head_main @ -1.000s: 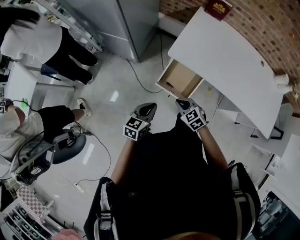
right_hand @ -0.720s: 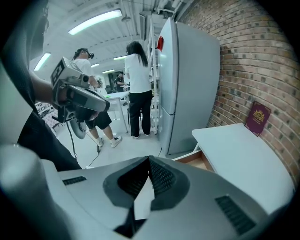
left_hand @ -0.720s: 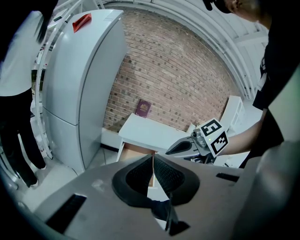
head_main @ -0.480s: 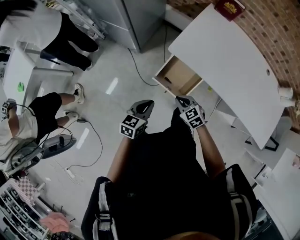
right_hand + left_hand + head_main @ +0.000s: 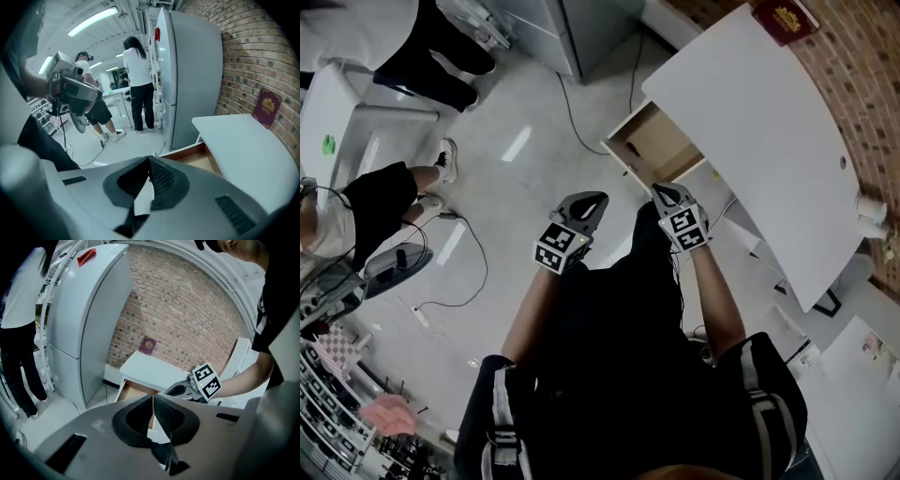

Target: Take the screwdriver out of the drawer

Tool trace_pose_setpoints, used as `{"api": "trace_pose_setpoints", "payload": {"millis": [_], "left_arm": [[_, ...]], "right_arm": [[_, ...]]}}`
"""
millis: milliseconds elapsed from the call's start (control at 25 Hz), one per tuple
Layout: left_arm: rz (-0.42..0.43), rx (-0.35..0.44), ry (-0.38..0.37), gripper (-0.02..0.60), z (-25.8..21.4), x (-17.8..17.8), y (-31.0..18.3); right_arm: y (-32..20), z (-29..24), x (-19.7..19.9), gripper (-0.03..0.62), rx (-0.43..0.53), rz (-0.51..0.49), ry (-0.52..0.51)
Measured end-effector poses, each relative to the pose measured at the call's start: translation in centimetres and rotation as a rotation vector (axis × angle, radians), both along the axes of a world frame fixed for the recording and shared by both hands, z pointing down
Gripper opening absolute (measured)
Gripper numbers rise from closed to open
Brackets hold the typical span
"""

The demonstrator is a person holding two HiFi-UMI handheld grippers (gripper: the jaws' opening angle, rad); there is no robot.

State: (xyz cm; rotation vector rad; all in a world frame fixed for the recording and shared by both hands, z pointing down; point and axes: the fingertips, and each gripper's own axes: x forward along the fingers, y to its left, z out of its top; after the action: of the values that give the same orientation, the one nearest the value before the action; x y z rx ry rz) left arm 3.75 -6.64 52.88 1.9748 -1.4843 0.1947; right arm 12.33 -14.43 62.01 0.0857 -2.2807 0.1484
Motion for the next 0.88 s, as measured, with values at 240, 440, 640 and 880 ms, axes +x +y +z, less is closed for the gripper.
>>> {"api": "trace_pose_setpoints", "payload": {"millis": [240,440,640,880], "left_arm": [[-0.025,-0.009,0.001,0.018,0.8,-0.8,-0.6],[-0.061,-0.024,0.006,0.018,1.8,-1.5,-0.5],[-0.063,-0.048,0.029,0.018,2.9,-0.8,-0.4],[-0.063,-0.062,0.073,0.018,4.5,0.3,-0.9]], "right_arm": [[-0.9,1.4,-0.8,0.057,-0.009,-0.028,0.013],[-1.3,3.6,-0.6,0.057,-0.026,-0.053,0.044],[-1.6,5.6,-0.8,0.057,-0.04,-0.087,0.071],[-3.0,7.6,-1.8,0.056,-0.037,-0.106,0.085]]}}
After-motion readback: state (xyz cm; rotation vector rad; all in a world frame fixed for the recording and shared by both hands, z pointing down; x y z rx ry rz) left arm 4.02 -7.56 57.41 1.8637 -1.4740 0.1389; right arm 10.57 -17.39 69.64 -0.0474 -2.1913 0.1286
